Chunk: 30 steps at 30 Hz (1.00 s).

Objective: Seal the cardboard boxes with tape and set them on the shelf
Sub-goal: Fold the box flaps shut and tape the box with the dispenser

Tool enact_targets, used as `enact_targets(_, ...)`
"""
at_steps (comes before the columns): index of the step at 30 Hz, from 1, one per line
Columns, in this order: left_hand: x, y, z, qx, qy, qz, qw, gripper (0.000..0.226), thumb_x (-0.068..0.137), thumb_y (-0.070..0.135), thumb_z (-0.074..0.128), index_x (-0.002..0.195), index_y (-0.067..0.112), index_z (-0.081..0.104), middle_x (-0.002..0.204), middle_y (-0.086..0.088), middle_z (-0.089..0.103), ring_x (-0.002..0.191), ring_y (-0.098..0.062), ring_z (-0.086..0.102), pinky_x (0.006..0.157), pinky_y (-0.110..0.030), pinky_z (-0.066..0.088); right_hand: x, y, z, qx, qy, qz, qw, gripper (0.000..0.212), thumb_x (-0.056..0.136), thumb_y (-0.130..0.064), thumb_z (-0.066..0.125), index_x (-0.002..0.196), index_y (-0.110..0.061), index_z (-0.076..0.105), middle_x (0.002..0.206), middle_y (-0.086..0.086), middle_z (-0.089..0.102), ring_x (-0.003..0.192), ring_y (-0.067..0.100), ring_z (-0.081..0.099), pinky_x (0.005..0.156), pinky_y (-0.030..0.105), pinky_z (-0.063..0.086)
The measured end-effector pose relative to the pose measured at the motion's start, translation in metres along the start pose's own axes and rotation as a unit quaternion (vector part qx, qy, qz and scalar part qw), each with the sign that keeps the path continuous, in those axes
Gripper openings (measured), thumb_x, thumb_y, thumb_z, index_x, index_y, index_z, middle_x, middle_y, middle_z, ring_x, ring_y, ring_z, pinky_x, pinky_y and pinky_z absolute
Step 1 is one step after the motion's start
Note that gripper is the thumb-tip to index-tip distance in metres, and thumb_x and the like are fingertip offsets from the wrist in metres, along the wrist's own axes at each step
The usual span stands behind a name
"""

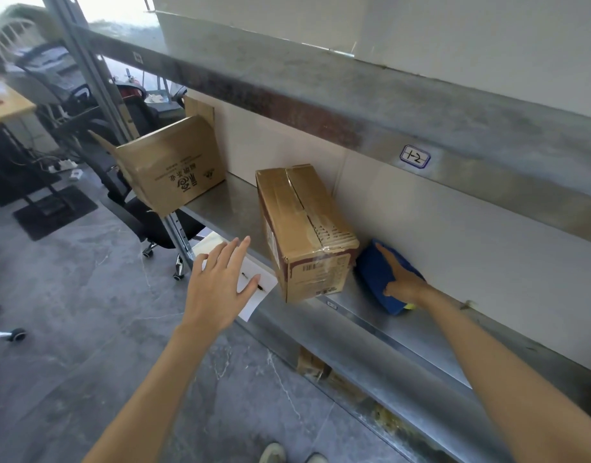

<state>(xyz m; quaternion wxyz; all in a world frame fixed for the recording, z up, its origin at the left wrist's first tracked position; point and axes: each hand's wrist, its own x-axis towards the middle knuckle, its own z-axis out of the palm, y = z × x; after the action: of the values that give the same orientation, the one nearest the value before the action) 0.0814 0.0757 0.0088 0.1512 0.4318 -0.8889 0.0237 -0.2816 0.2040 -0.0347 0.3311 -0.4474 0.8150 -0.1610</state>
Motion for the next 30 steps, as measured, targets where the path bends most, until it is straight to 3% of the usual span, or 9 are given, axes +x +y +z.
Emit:
enact_targets(2, 0.003, -0.002, -0.002, -0.005, 0.008, 0.002, 1.000, 0.067, 0.095, 0.056, 0.030, 0.146, 0.015, 0.046, 0.140, -0.007, 0.057, 0.131, -0.027, 0.051, 0.100, -0.047, 0.040, -0.022, -0.014, -0.004, -0.033, 0.092, 0.001, 0.995, 0.084, 0.096, -0.024, 0.053, 0.141, -0.068, -0.002, 0.140, 0.015, 0.054, 0.101, 0.036, 0.063, 0.079, 0.038, 0.053)
enact_targets(5, 0.011, 0.001, -0.003, -0.020, 0.021, 0.007, 1.000, 0.067, 0.094, 0.056, 0.031, 0.144, 0.015, 0.048, 0.139, -0.006, 0.058, 0.131, -0.026, 0.051, 0.101, -0.047, 0.041, -0.045, -0.026, -0.017, -0.061, 0.192, -0.020, 0.979, 0.059, 0.101, -0.047, 0.042, 0.147, -0.060, 0.008, 0.134, 0.003, 0.060, 0.104, 0.032, 0.062, 0.079, 0.034, 0.046)
enact_targets(9, 0.028, 0.011, -0.011, -0.050, 0.058, 0.022, 0.997, 0.063, 0.093, 0.053, 0.037, 0.137, 0.013, 0.056, 0.133, -0.005, 0.062, 0.123, -0.026, 0.056, 0.094, -0.044, 0.042, -0.072, -0.048, -0.044, -0.089, 0.234, -0.053, 0.967, 0.050, 0.102, -0.049, 0.040, 0.145, -0.058, 0.017, 0.120, 0.004, 0.066, 0.087, 0.028, 0.064, 0.072, 0.034, 0.046)
enact_targets(11, 0.038, 0.019, -0.018, -0.053, 0.079, 0.054, 0.994, 0.056, 0.093, 0.049, 0.041, 0.132, 0.013, 0.059, 0.129, -0.004, 0.064, 0.118, -0.025, 0.058, 0.091, -0.041, 0.041, -0.088, -0.060, -0.057, -0.110, 0.247, -0.079, 0.959, 0.044, 0.101, -0.050, 0.039, 0.144, -0.056, 0.026, 0.090, 0.004, 0.068, 0.064, 0.015, 0.056, 0.063, 0.032, 0.040)
enact_targets(13, 0.047, 0.028, -0.026, -0.081, 0.099, 0.073, 0.989, 0.046, 0.094, 0.042, 0.049, 0.129, 0.015, 0.061, 0.127, -0.003, 0.065, 0.117, -0.024, 0.057, 0.091, -0.039, 0.039, -0.100, -0.072, -0.064, -0.140, 0.267, -0.111, 0.947, 0.042, 0.101, -0.049, 0.042, 0.142, -0.051, 0.035, 0.063, -0.004, 0.056, 0.052, 0.007, 0.047, 0.058, 0.031, 0.033)
enact_targets(16, 0.057, 0.043, -0.037, -0.184, 0.094, 0.054, 0.977, 0.034, 0.096, 0.033, 0.061, 0.127, 0.019, 0.063, 0.127, 0.000, 0.064, 0.118, -0.023, 0.055, 0.096, -0.040, 0.037, -0.113, -0.086, -0.064, -0.170, 0.305, -0.188, 0.918, 0.046, 0.096, -0.048, 0.054, 0.140, -0.051, 0.040, 0.047, -0.012, 0.035, 0.042, 0.004, 0.036, 0.053, 0.028, 0.031)
enact_targets(19, 0.069, 0.051, -0.043, -0.314, 0.067, 0.062, 0.945, 0.033, 0.096, 0.035, 0.061, 0.126, 0.023, 0.063, 0.127, 0.006, 0.064, 0.117, -0.016, 0.057, 0.101, -0.041, 0.043, -0.118, -0.100, -0.055, -0.190, 0.279, -0.271, 0.902, 0.056, 0.088, -0.058, 0.057, 0.138, -0.054, 0.032, 0.044, -0.005, 0.035, 0.039, 0.009, 0.032, 0.047, 0.027, 0.030)
enact_targets(22, 0.076, 0.056, -0.052, -0.426, 0.006, 0.083, 0.901, 0.030, 0.096, 0.023, 0.065, 0.126, 0.027, 0.064, 0.122, 0.013, 0.065, 0.112, -0.002, 0.059, 0.095, -0.025, 0.047, -0.116, -0.110, -0.043, -0.219, 0.235, -0.322, 0.891, 0.059, 0.088, -0.061, 0.052, 0.142, -0.052, 0.029, 0.049, -0.003, 0.041, 0.040, 0.010, 0.034, 0.043, 0.024, 0.031)
enact_targets(30, 0.075, 0.050, -0.059, -0.470, -0.147, 0.115, 0.863, 0.041, 0.095, -0.010, 0.052, 0.119, 0.020, 0.069, 0.115, 0.008, 0.071, 0.109, 0.000, 0.064, 0.093, -0.016, 0.050, -0.115, -0.121, -0.025, -0.255, 0.215, -0.368, 0.868, 0.055, 0.091, -0.058, 0.048, 0.143, -0.049, 0.031, 0.051, -0.006, 0.035, 0.044, 0.016, 0.039, 0.044, 0.036, 0.046)
